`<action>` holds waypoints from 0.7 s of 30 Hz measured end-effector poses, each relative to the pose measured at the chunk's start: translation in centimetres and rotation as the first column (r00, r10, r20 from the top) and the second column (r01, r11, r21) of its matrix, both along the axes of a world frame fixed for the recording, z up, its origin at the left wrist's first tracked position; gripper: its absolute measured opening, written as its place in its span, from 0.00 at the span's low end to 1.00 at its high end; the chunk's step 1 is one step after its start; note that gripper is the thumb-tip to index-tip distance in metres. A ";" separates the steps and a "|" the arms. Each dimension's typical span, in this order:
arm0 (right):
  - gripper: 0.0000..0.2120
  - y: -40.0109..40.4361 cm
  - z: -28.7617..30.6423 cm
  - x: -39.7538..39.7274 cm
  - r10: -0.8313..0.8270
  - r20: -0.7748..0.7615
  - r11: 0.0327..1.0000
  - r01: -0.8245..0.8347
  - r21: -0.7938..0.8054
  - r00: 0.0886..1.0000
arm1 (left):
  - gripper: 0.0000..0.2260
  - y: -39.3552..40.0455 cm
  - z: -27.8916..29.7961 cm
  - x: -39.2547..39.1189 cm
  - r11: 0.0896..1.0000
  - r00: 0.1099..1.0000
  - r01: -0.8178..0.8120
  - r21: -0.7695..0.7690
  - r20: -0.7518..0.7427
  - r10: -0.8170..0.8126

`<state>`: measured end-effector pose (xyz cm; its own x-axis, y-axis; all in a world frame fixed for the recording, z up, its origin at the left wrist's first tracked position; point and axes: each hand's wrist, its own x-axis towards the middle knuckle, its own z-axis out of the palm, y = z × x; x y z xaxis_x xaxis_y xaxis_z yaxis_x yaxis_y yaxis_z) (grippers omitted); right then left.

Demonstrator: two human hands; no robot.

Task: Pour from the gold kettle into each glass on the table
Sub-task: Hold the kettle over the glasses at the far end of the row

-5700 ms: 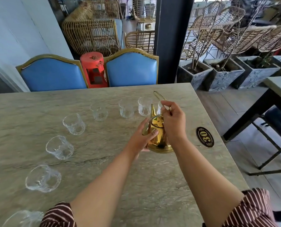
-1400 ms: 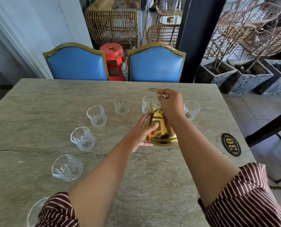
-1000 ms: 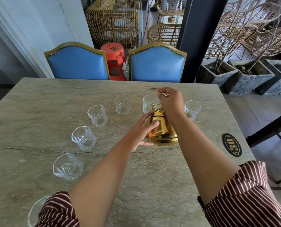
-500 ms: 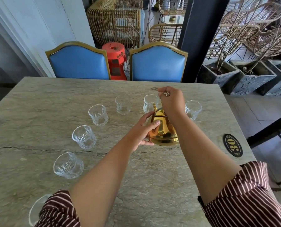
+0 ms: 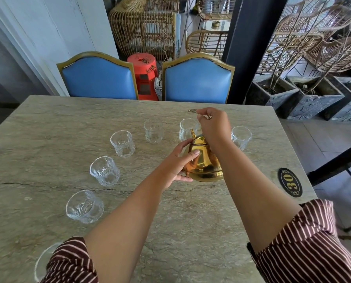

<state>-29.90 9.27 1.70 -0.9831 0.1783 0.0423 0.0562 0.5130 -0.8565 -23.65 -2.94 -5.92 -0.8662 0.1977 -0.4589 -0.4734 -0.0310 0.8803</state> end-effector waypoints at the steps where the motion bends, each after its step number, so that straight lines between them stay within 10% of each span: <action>1: 0.09 0.0 0.0 0.0 0.001 -0.001 1.000 -0.001 0.002 1.000 | 0.24 0.0 0.0 0.0 1.000 1.000 -0.001 0.000 0.000 0.001; 21: 0.08 0.9 -0.7 1.7 -0.072 0.010 0.983 0.073 -0.170 0.997 | 0.24 0.6 0.2 0.4 0.996 0.997 0.027 -0.086 -0.074 -0.033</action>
<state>-28.24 10.15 1.03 -0.9673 0.2536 0.0017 0.0913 0.3546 -0.9306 -23.27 -2.39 -5.69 -0.8932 0.1868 -0.4089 -0.4053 0.0588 0.9123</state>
